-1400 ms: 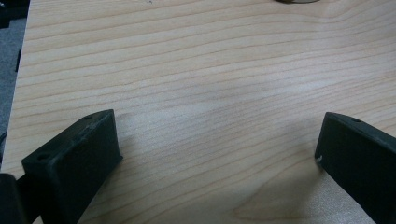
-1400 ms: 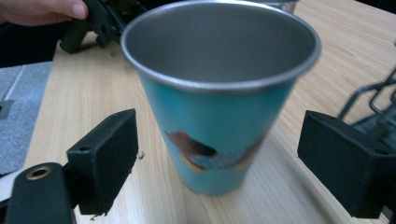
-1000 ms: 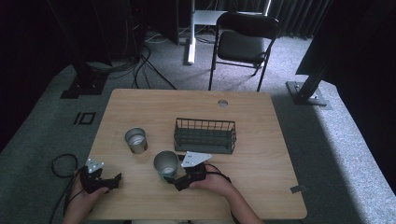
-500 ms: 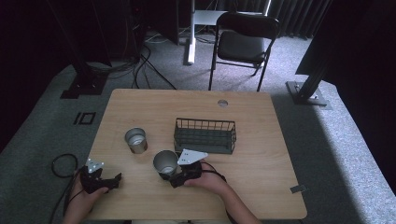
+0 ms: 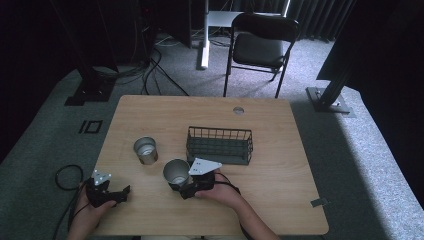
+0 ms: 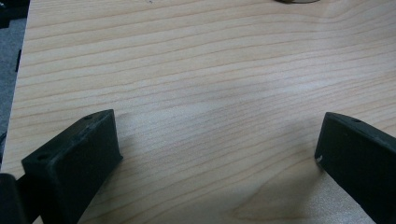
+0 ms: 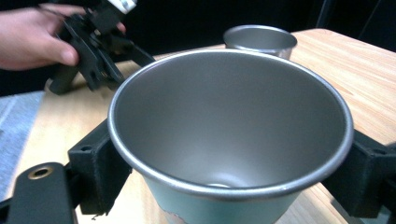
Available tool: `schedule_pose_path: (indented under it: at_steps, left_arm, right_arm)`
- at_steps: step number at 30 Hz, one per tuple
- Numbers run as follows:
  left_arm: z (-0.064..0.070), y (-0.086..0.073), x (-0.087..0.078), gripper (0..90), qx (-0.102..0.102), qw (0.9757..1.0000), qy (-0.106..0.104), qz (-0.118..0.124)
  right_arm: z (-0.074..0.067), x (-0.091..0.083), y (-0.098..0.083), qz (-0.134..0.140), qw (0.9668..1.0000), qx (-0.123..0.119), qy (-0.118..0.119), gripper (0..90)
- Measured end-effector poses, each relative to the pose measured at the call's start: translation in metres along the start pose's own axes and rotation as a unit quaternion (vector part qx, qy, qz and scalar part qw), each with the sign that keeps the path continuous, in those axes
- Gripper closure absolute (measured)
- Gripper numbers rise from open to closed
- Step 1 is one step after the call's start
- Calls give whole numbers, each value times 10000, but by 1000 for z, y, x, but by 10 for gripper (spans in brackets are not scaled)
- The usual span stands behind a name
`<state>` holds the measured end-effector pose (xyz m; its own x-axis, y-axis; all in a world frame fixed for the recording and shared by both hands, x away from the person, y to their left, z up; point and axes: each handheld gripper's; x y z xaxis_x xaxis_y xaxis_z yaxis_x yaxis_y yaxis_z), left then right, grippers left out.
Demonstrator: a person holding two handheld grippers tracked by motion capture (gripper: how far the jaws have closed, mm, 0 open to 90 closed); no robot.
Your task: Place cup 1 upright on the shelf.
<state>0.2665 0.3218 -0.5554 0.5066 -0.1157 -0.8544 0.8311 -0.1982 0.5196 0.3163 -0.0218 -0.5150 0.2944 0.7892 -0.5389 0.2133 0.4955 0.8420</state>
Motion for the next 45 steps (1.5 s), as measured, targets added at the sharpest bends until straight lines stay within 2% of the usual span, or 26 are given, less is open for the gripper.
schedule_pose_path:
  at_steps: [4, 10, 14, 21, 28, 29, 34, 40, 42, 45]
  left_arm:
    - [0, 0, 0, 4, 2, 10000, 1, -2]
    - [0, 0, 0, 4, -1, 10000, 1, 0]
    - [0, 0, 0, 4, 1, 10000, 0, -5]
    - [0, 0, 0, 4, 5, 10000, 0, -5]
    - [0, 0, 0, 4, 5, 10000, 1, -5]
    - [0, 0, 0, 4, 4, 10000, 1, -4]
    - [0, 0, 0, 4, 5, 10000, 1, -3]
    - [0, 0, 0, 4, 3, 10000, 1, -1]
    - [0, 0, 0, 4, 2, 10000, 2, -2]
    - [0, 0, 0, 4, 4, 10000, 2, -5]
  right_arm:
    - [-1, -4, 7, -6, 10000, -26, 38, 128]
    - [0, -12, 18, 95, 9999, 57, 63, 128]
    - [4, -24, 32, 249, 9996, 162, -14, 128]
    - [9, -41, 52, 396, 9989, 170, -165, 129]
    - [16, -59, 67, 695, 9966, 252, -355, 129]
    - [19, -65, 70, 764, 9956, 268, -465, 129]
    - [27, -80, 76, 871, 9932, 337, -696, 129]
    - [41, -99, 78, 958, 9874, 498, -1158, 130]
    - [46, -105, 77, 966, 9843, 582, -1356, 130]
    - [56, -114, 75, 991, 9763, 807, -1745, 130]
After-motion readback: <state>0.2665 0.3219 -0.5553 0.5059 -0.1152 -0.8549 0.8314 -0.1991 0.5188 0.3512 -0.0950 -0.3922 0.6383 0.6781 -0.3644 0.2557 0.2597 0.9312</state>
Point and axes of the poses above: each handheld gripper's, and its own axes: x roughly forward along the jaws, y roughly out of its top, z roughly to its right, and after that the axes turned 12 degrees about -z, right-handed
